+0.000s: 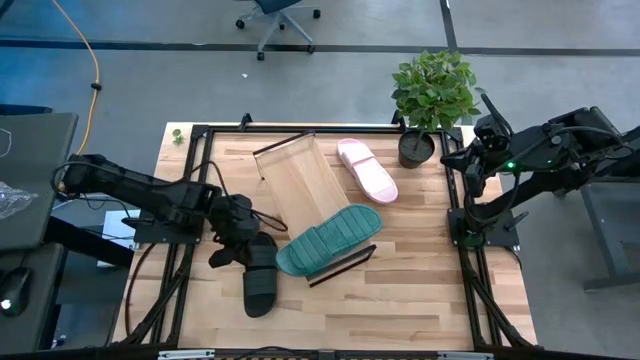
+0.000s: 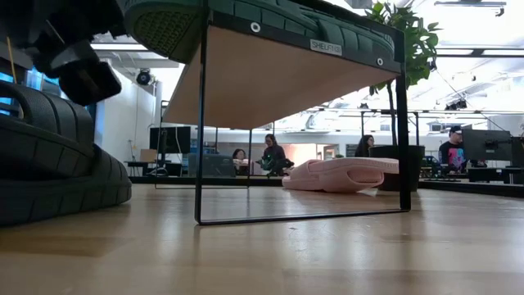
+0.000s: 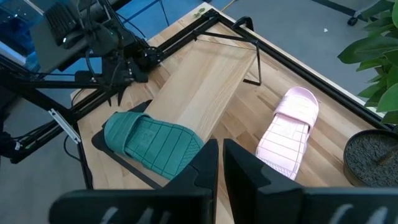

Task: Pick and place slides into the shelf
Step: Put the black pair of slides on the shelf

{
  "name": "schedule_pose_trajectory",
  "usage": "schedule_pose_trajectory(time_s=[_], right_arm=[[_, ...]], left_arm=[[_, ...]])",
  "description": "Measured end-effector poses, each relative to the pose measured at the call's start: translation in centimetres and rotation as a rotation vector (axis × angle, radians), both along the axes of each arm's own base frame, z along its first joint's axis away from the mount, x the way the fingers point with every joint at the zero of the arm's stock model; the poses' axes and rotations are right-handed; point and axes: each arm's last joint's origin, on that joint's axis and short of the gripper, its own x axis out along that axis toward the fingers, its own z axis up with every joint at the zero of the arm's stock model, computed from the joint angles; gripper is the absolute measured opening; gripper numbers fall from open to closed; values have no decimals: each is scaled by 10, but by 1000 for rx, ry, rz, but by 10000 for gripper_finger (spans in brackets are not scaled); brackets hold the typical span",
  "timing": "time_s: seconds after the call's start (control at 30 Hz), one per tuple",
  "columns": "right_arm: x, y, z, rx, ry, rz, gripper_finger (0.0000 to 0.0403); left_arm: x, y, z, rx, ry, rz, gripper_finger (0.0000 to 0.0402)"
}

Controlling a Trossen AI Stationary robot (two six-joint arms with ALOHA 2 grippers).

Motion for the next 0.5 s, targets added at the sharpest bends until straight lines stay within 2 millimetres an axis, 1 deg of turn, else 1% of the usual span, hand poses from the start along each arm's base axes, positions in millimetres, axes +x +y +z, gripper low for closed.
schedule_pose_trajectory(time_s=[0.1,0.2,0.33,0.5], right_arm=[[0,0,0,1,0,-1,16],[0,0,0,1,0,-1,16],[0,0,0,14,-3,-8,16],[0,0,0,17,-3,-7,16]], left_arm=[[8,-1,-5,-26,-4,-31,135],[15,-2,-13,-31,15,-44,149],[20,-3,-23,-36,59,-56,149],[24,-3,-29,-45,82,-70,140]])
